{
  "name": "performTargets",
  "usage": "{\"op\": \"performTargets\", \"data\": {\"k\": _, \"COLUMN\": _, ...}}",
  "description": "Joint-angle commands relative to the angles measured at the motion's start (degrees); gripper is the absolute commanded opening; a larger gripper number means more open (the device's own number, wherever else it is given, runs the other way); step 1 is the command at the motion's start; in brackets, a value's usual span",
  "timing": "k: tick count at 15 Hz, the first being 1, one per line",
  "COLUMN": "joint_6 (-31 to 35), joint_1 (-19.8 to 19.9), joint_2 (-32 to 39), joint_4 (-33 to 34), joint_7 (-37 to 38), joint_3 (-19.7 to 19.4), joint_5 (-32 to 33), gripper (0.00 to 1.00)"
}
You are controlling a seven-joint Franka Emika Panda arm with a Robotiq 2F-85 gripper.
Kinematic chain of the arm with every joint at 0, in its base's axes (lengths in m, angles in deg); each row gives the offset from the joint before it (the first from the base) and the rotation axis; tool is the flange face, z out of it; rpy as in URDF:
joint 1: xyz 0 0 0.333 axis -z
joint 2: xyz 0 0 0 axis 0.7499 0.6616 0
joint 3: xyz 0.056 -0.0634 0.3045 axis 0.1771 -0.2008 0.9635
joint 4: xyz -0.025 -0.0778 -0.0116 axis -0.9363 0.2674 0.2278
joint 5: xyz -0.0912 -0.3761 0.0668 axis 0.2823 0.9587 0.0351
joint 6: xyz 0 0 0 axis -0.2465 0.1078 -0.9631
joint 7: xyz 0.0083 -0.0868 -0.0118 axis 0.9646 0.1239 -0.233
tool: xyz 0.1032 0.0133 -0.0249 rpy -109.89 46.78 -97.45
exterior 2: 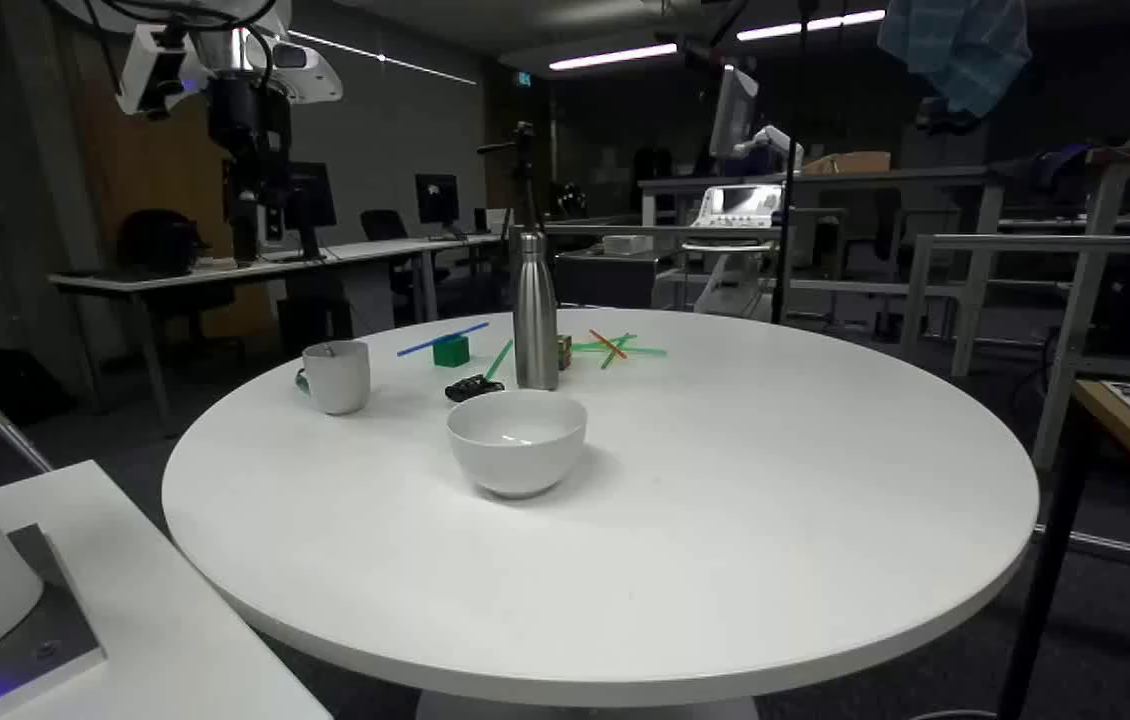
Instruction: Put the blue straw in the mug cup
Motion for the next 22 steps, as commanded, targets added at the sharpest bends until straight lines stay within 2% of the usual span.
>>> {"op": "performTargets", "data": {"k": 1, "joint_6": -0.1, "joint_1": -0.8, "joint_2": 0.1, "joint_4": 0.1, "joint_7": 0.4, "joint_3": -0.7, "joint_5": 0.4, "gripper": 1.0}}
{"op": "performTargets", "data": {"k": 8, "joint_6": -0.1, "joint_1": -0.8, "joint_2": 0.1, "joint_4": 0.1, "joint_7": 0.4, "joint_3": -0.7, "joint_5": 0.4, "gripper": 1.0}}
{"op": "performTargets", "data": {"k": 11, "joint_6": 8.5, "joint_1": -0.1, "joint_2": 3.2, "joint_4": 0.3, "joint_7": 1.7, "joint_3": -0.3, "joint_5": 1.4, "gripper": 1.0}}
{"op": "performTargets", "data": {"k": 14, "joint_6": 19.4, "joint_1": -0.5, "joint_2": 7.7, "joint_4": 1.4, "joint_7": -0.3, "joint_3": -0.3, "joint_5": 1.7, "gripper": 1.0}}
{"op": "performTargets", "data": {"k": 17, "joint_6": 27.6, "joint_1": -0.5, "joint_2": 13.0, "joint_4": 3.2, "joint_7": -1.2, "joint_3": 0.2, "joint_5": 2.9, "gripper": 1.0}}
{"op": "performTargets", "data": {"k": 22, "joint_6": 33.5, "joint_1": -2.1, "joint_2": 23.2, "joint_4": 9.7, "joint_7": -3.2, "joint_3": 1.4, "joint_5": 4.6, "gripper": 1.0}}
